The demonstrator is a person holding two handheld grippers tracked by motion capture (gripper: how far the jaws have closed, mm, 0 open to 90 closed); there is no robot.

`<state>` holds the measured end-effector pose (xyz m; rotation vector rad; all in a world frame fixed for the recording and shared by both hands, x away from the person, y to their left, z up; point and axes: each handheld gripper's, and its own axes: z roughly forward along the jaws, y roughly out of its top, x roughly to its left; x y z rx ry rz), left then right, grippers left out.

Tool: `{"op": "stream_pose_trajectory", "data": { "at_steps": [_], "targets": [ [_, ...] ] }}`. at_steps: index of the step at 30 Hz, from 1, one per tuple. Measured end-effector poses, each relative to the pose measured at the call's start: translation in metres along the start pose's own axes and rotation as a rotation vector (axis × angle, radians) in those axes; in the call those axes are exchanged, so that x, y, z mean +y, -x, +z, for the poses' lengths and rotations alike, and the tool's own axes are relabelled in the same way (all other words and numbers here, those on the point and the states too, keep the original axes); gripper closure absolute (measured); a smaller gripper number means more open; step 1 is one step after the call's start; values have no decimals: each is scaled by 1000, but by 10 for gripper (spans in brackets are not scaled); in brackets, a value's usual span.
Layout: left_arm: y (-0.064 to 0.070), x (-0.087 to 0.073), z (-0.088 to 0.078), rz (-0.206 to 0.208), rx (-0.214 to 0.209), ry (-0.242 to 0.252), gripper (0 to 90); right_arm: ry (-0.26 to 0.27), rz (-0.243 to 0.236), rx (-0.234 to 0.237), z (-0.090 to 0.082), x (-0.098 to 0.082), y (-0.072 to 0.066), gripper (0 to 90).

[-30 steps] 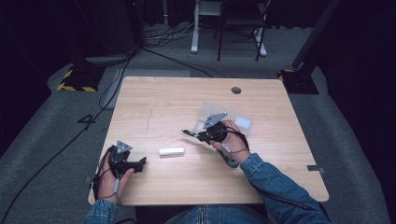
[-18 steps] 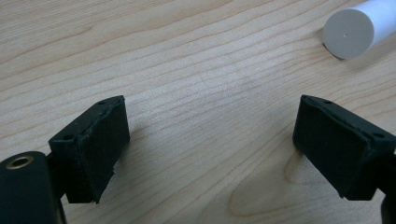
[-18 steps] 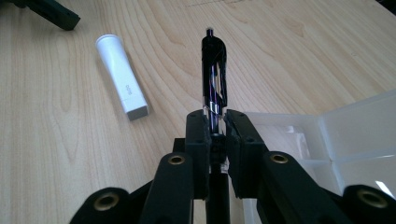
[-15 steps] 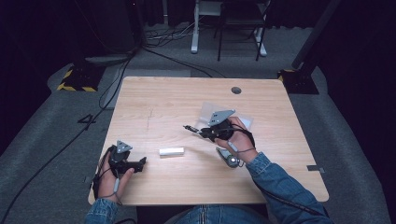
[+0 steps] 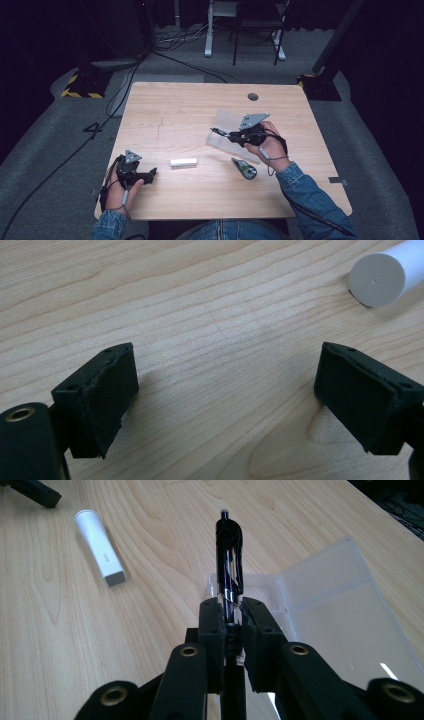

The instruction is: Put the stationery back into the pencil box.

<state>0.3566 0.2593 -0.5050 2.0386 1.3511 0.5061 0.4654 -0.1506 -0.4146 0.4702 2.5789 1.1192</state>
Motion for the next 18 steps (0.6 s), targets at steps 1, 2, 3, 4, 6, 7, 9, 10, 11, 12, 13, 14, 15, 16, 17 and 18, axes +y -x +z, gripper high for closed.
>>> {"op": "stream_pose_trajectory", "data": {
  "at_steps": [1, 2, 3, 4, 6, 7, 9, 10, 11, 12, 13, 14, 15, 16, 17, 18],
  "targets": [
    [0, 0, 0, -1, 0, -1, 108, 0, 6, 0, -2, -1, 1, 798],
    [0, 0, 0, -1, 2, -2, 108, 1, 9, -5, -3, -2, 2, 798],
    [0, 0, 0, -2, 2, -2, 108, 0, 15, -7, -5, -3, 3, 797],
    [0, 0, 0, -2, 2, -2, 108, -1, 16, -12, -7, -4, 5, 798],
    [0, 0, 0, -2, 3, -3, 108, -2, 24, -18, -10, -7, 7, 798],
    [0, 0, 0, -2, 3, -4, 108, -4, 23, -23, -11, -8, 8, 798],
    [0, 0, 0, -2, 3, -3, 108, -7, 28, -34, -14, -11, 10, 798],
    [0, 0, 0, -1, 4, -4, 108, -9, 30, -40, -15, -12, 12, 798],
    [0, 0, 0, -1, 3, -4, 108, -13, 30, -45, -16, -14, 13, 797],
    [0, 0, 0, -1, 4, -4, 108, -16, 31, -50, -17, -15, 15, 797],
    [0, 1, 0, -1, 4, -4, 108, -21, 31, -52, -17, -17, 16, 797],
    [0, 1, 0, -3, 4, -3, 108, -26, 32, -56, -17, -18, 17, 797],
    [0, 1, 0, -4, 4, -4, 108, -33, 31, -59, -17, -20, 18, 797],
    [0, 1, 0, -2, 5, -3, 108, -42, 32, -65, -17, -22, 20, 797],
    [0, 1, 0, -2, 5, -3, 108, -50, 34, -70, -16, -24, 21, 797],
    [0, 1, 1, -5, 5, -3, 108, -59, 35, -77, -15, -26, 23, 798]
  ]
}}
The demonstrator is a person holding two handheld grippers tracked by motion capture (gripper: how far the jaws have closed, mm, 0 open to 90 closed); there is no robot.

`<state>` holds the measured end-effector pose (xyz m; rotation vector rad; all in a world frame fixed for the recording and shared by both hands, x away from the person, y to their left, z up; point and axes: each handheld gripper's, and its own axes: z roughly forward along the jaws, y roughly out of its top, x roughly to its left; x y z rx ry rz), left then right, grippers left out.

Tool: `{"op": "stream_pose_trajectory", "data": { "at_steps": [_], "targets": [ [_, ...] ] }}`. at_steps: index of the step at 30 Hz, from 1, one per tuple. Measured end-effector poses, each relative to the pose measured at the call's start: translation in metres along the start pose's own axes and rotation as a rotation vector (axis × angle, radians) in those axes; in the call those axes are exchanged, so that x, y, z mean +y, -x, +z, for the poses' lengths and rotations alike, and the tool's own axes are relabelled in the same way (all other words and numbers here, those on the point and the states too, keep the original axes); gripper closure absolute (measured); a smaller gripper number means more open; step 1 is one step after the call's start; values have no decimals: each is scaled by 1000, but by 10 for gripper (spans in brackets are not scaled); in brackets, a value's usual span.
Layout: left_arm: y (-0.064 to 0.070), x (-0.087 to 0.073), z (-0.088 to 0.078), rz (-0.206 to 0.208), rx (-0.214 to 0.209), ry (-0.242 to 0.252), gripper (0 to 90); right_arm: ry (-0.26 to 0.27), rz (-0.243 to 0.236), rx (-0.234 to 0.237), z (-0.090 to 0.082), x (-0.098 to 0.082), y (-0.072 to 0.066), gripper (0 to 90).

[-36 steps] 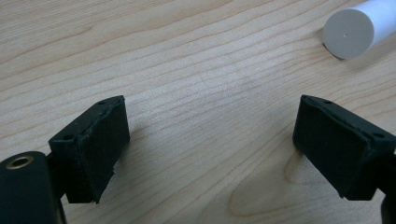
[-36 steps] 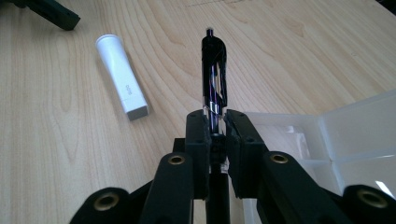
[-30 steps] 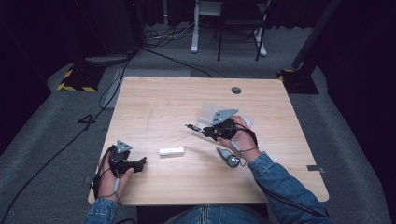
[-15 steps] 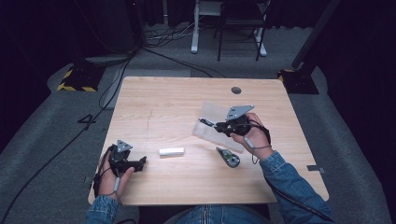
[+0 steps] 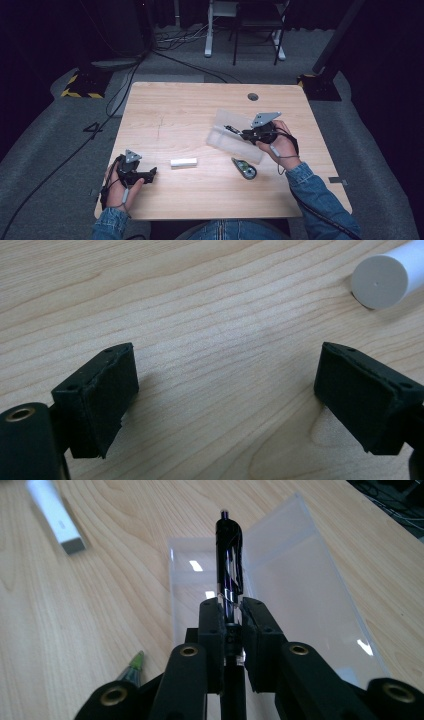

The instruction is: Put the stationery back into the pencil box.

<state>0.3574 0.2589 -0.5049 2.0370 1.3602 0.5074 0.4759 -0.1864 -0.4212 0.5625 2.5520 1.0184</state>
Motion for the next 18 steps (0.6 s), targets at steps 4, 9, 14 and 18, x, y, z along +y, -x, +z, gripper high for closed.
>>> {"op": "stream_pose_trajectory", "data": {
  "at_steps": [4, 9, 14, 18],
  "targets": [
    [0, 0, 0, 0, 0, 0, 108, -23, 6, -11, 5, -6, 6, 797],
    [0, 0, 0, 0, 0, 0, 108, -58, 1, -18, 14, -13, 8, 797],
    [0, 0, 0, 0, 0, 0, 108, -94, -31, -15, 27, -17, 6, 797],
    [0, 0, 0, 0, 0, 0, 108, -117, -51, -16, 33, -20, 6, 797]
  ]
}}
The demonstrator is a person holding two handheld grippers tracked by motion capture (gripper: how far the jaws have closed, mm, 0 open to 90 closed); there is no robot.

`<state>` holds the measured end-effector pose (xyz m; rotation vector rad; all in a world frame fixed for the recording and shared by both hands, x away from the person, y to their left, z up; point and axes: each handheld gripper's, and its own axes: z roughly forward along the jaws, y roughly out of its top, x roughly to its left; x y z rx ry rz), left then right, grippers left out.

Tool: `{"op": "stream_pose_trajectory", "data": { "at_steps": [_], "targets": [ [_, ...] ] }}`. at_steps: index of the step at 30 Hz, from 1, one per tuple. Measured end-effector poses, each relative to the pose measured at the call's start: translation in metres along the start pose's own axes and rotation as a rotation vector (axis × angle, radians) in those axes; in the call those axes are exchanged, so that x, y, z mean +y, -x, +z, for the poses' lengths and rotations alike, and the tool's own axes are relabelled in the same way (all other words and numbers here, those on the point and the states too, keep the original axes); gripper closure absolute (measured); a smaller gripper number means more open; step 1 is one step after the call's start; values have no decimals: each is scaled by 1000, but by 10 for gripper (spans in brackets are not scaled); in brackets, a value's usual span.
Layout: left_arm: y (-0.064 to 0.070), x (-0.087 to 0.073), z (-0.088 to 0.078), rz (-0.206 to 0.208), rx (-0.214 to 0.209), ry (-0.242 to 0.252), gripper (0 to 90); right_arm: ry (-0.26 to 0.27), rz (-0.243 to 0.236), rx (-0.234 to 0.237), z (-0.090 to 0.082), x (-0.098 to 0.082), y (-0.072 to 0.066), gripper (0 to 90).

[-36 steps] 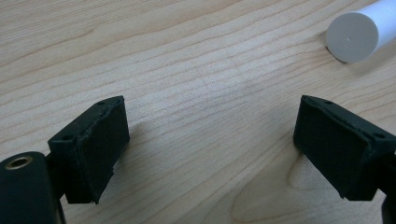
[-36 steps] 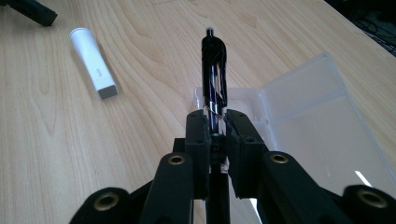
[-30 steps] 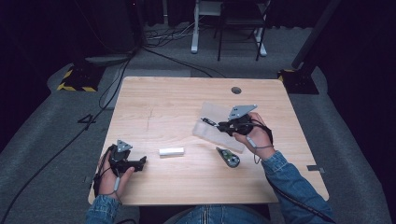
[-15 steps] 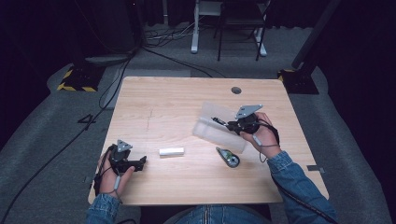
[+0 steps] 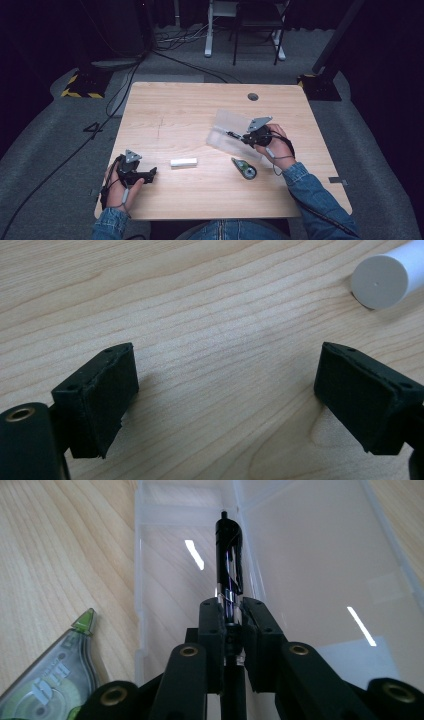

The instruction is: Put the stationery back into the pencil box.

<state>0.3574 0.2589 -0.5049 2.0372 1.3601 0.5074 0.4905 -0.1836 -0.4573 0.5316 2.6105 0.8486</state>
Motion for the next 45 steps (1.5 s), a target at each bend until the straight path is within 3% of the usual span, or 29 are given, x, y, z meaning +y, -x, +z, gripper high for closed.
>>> {"op": "stream_pose_trajectory", "data": {
  "at_steps": [19, 38, 45],
  "targets": [
    [0, 0, 0, 0, 0, 0, 108, -19, -46, -6, 16, -3, -2, 797],
    [0, 0, 0, 0, 0, 0, 108, -59, -105, -36, 24, -5, -3, 795],
    [0, 0, 0, 0, 0, 0, 108, -47, -111, -48, 24, -5, -4, 795]
  ]
}}
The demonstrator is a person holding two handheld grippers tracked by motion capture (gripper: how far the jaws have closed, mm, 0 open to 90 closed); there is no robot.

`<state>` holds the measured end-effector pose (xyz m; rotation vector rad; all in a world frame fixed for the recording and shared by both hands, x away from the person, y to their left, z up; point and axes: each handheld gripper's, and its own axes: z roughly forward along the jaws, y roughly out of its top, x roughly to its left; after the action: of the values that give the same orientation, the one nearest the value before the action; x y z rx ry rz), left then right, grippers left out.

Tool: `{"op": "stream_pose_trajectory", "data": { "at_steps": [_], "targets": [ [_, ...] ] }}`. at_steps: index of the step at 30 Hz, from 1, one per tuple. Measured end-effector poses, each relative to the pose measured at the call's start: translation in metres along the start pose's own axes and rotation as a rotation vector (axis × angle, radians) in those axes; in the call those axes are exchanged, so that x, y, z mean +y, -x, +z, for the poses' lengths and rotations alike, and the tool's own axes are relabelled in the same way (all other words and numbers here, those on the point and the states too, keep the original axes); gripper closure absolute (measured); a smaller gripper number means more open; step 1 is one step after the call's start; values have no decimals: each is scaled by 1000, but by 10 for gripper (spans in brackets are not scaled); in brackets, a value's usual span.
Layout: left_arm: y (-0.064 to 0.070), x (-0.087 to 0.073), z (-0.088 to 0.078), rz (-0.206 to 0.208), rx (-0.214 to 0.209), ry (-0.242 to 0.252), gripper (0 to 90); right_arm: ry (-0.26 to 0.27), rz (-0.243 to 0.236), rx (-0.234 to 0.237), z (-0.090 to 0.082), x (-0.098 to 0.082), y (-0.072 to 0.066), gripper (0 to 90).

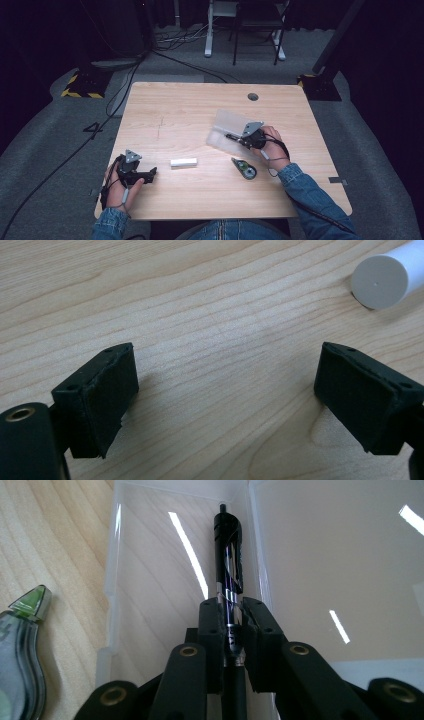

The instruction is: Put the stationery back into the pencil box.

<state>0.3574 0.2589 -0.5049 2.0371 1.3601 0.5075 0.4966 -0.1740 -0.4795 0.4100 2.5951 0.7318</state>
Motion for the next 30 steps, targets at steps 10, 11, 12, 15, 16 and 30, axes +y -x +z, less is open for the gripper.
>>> {"op": "stream_pose_trajectory", "data": {
  "at_steps": [10, 11, 12, 15, 16, 30],
  "targets": [
    [0, 0, 0, 0, 0, 0, 108, -4, -27, -23, 0, 1, 0, 769],
    [0, 0, 0, 2, 0, -1, 108, 0, -29, -25, 0, 1, 0, 762],
    [0, 0, 0, 0, 0, 0, 108, 0, -31, -27, -1, 2, 0, 761],
    [0, 0, 0, 0, 0, 0, 108, 5, -39, -42, -1, 3, -1, 752],
    [0, 0, 0, 1, 0, 0, 108, 5, -41, -46, -2, 3, -1, 751],
    [0, 0, 0, 0, 0, 0, 108, 44, 14, -36, -9, 2, 4, 710]
  ]
}}
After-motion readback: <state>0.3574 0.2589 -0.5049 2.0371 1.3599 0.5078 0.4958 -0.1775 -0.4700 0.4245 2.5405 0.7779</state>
